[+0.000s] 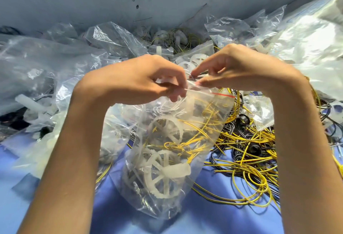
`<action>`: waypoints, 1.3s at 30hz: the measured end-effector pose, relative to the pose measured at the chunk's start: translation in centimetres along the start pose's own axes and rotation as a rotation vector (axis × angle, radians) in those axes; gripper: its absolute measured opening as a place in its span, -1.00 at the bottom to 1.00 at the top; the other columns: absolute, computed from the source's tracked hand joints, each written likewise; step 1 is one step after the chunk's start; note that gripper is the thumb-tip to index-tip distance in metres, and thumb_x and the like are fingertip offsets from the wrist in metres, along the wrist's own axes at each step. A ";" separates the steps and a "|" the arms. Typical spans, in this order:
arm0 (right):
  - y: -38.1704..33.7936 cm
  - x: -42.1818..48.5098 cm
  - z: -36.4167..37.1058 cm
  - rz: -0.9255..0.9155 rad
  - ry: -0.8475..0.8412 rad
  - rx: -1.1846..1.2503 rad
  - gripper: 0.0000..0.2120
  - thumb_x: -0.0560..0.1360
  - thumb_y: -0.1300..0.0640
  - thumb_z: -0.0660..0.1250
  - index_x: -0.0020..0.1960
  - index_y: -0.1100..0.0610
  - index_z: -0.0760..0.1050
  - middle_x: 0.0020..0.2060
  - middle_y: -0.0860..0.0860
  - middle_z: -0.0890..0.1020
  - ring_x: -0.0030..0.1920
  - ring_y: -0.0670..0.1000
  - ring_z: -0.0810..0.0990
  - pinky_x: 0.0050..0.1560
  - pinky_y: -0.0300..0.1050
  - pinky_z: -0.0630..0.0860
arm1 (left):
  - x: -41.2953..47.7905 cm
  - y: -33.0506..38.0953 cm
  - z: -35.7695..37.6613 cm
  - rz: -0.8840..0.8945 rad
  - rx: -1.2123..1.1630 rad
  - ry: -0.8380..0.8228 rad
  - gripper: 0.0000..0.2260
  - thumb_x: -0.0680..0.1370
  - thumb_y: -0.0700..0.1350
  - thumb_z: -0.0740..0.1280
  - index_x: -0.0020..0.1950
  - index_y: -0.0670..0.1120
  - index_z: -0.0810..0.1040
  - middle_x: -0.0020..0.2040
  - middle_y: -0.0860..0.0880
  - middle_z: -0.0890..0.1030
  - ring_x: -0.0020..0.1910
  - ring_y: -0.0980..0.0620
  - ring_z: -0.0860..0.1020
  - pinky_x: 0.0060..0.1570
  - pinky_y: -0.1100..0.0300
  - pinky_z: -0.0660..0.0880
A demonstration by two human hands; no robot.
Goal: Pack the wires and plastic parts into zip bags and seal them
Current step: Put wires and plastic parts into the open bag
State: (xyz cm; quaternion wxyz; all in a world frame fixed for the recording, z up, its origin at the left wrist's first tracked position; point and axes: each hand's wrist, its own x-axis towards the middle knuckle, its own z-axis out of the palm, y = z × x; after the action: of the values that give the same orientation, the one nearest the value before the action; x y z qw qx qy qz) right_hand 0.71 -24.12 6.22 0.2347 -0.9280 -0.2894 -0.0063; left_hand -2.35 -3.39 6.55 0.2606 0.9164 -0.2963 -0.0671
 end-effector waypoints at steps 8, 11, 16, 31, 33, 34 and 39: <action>0.0 -0.9 -0.3 -0.112 -0.210 0.216 -0.78 0.25 -0.29 0.45 -0.13 -0.27 0.65 -0.44 -0.14 0.52 -0.38 -0.23 0.37 -0.32 -0.20 0.27 | -0.4 1.3 0.1 0.111 -0.068 0.044 -0.93 0.51 -0.07 0.35 -0.10 0.03 0.64 -0.27 0.10 0.63 -0.21 0.08 0.54 -0.23 0.32 0.39; -0.1 -1.1 -0.2 -0.171 -0.228 0.342 -0.84 0.42 -0.05 0.41 -0.02 -0.08 0.68 -0.22 -0.06 0.69 -0.21 -0.23 0.50 -0.13 -0.17 0.46 | -0.3 1.6 0.2 0.140 -0.095 0.034 -0.92 0.52 -0.11 0.36 -0.08 0.01 0.65 -0.26 0.12 0.64 -0.19 0.12 0.56 -0.17 0.33 0.41; -0.5 -0.9 0.1 -0.167 -0.347 0.368 -0.85 0.43 -0.03 0.40 -0.04 -0.07 0.68 -0.19 -0.06 0.72 -0.15 -0.16 0.65 -0.08 -0.29 0.53 | -0.5 1.9 0.0 0.213 -0.128 0.015 -0.91 0.51 -0.10 0.37 -0.07 -0.08 0.65 -0.24 0.04 0.67 -0.17 0.12 0.60 -0.15 0.29 0.49; -0.1 -0.8 -0.4 -0.011 -0.064 0.201 -0.73 0.30 -0.14 0.38 -0.03 -0.13 0.65 -0.11 -0.19 0.68 -0.07 -0.21 0.63 0.14 0.05 0.55 | -0.8 1.2 -0.4 0.134 -0.077 0.029 -0.87 0.44 0.08 0.35 -0.14 0.07 0.63 -0.32 0.07 0.61 -0.25 0.05 0.54 -0.22 0.13 0.40; 0.5 -0.8 -0.4 0.034 -0.093 0.166 -0.70 0.28 -0.19 0.36 -0.02 -0.18 0.63 -0.01 -0.21 0.66 0.05 -0.26 0.59 0.22 0.04 0.50 | -0.9 1.2 -0.5 0.128 -0.073 0.027 -0.87 0.44 0.08 0.35 -0.13 0.07 0.63 -0.32 0.07 0.61 -0.25 0.04 0.55 -0.21 0.09 0.41; 0.6 -0.8 -0.4 0.049 -0.125 0.146 -0.73 0.32 -0.18 0.35 -0.01 -0.20 0.62 -0.02 -0.21 0.67 0.06 -0.26 0.58 0.21 0.03 0.51 | -0.9 1.2 -0.5 0.126 -0.074 0.025 -0.87 0.44 0.08 0.35 -0.13 0.07 0.63 -0.31 0.07 0.62 -0.25 0.04 0.55 -0.20 0.08 0.41; 0.4 -0.7 0.2 -0.015 -0.152 0.203 -0.87 0.50 0.07 0.35 0.02 -0.01 0.63 -0.11 -0.08 0.70 -0.04 0.02 0.65 0.03 0.07 0.53 | -0.8 1.3 -0.4 0.129 -0.075 0.022 -0.90 0.47 0.05 0.41 -0.12 0.05 0.64 -0.31 0.04 0.62 -0.24 0.02 0.55 -0.20 0.08 0.41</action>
State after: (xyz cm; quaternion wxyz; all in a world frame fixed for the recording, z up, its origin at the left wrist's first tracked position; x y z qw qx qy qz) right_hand 0.34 -24.68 5.75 0.3049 -0.8951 -0.3122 0.0916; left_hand -3.53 -3.66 7.49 0.3020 0.8857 -0.3490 -0.0511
